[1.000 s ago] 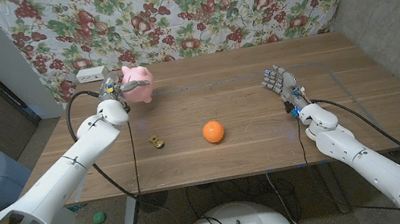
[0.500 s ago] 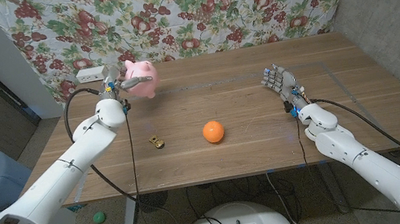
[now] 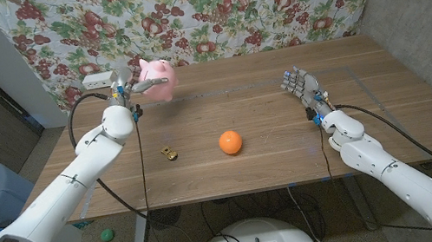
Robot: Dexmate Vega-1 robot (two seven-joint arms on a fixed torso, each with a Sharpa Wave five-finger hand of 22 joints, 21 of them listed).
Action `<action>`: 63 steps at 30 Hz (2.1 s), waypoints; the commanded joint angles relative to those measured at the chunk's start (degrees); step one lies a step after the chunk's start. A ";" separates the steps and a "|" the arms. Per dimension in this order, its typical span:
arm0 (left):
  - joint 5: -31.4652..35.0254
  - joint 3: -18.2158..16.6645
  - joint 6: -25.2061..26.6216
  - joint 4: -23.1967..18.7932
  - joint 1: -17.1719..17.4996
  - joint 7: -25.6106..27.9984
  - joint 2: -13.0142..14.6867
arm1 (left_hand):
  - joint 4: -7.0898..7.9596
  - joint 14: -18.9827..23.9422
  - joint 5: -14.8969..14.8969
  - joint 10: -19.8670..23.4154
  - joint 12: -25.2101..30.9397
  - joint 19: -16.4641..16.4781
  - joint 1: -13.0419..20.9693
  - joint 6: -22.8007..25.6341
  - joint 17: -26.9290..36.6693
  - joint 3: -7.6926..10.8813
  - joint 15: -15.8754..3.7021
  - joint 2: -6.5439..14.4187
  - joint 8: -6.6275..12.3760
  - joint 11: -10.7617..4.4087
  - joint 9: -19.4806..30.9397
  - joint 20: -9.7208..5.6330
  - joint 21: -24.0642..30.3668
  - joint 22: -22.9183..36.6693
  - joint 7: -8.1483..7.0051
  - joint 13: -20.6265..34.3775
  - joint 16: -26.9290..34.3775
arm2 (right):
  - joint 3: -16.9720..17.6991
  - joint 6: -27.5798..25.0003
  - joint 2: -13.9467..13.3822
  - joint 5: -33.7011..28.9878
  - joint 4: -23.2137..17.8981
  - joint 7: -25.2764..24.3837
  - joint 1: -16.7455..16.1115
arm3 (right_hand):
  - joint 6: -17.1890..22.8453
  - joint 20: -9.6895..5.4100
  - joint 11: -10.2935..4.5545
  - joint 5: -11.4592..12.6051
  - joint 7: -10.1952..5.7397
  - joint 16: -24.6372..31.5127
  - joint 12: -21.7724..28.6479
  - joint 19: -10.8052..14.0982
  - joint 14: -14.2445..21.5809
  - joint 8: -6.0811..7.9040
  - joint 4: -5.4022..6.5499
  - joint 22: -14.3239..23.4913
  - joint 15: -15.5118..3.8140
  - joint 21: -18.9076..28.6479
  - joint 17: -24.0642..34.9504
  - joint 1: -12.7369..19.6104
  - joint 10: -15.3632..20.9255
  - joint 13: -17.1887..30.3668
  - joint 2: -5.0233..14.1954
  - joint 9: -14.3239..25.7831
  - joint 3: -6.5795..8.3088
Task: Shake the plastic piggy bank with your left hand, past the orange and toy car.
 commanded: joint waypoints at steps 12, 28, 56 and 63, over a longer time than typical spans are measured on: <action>-2.11 -2.23 -8.23 -0.96 2.15 -3.46 -0.37 | 0.15 20.68 2.76 18.91 0.17 8.37 27.20 21.82 4.22 0.77 -29.29 26.33 5.32 -18.31 2.22 -17.79 1.42 -0.37 -9.30 15.93 0.35 | 0.31 2.37 0.10 0.41 -1.03 1.71 -0.19 | 0.62 0.33 0.27 0.21 0.34 -0.09 -0.09 1.18 0.77 0.25 -0.72 0.26 0.25 -0.34 -0.13 0.54 0.49 0.09 -0.37 0.32 0.26; -5.43 -3.46 -11.65 -0.97 2.65 -6.83 -0.76 | 0.16 20.74 3.00 19.33 -0.15 7.97 27.20 21.97 4.92 0.97 -29.29 26.12 5.15 -18.49 2.13 -17.74 2.58 -0.98 -9.22 16.14 0.20 | 0.53 2.89 -0.06 0.50 -2.27 1.44 -1.15 | 0.57 0.25 0.21 0.19 0.31 -0.27 -0.13 1.25 0.76 0.21 -0.98 0.26 0.32 -0.77 -0.23 0.42 0.47 0.08 -0.38 0.31 0.15; -14.13 -5.14 -16.26 -0.19 2.57 -15.86 -0.31 | 0.20 20.86 3.42 19.58 -0.85 7.10 27.10 22.10 6.03 1.40 -29.28 25.84 4.85 -18.28 2.11 -17.73 4.51 -2.20 -9.11 16.60 -0.16 | 0.83 2.81 -0.96 0.08 -4.65 0.26 -2.78 | 0.47 0.03 0.12 0.18 0.19 -0.50 -0.21 1.35 0.76 0.18 -1.11 0.29 0.08 -1.50 -0.29 0.09 0.34 0.08 -0.19 0.31 0.02; -20.46 -5.94 -18.82 1.63 1.91 -21.90 -0.89 | 0.15 20.95 3.53 19.71 -0.92 6.93 27.15 22.36 6.31 1.53 -29.28 25.74 4.84 -18.25 2.08 -17.69 5.01 -2.54 -9.09 16.83 -0.23 | 0.96 2.88 -1.09 -0.01 -5.26 -0.17 -3.26 | 0.45 0.05 0.13 0.17 0.25 -0.55 -0.21 1.39 0.74 0.17 -1.13 0.29 0.10 -1.63 -0.30 0.02 0.36 0.09 -0.19 0.31 -0.01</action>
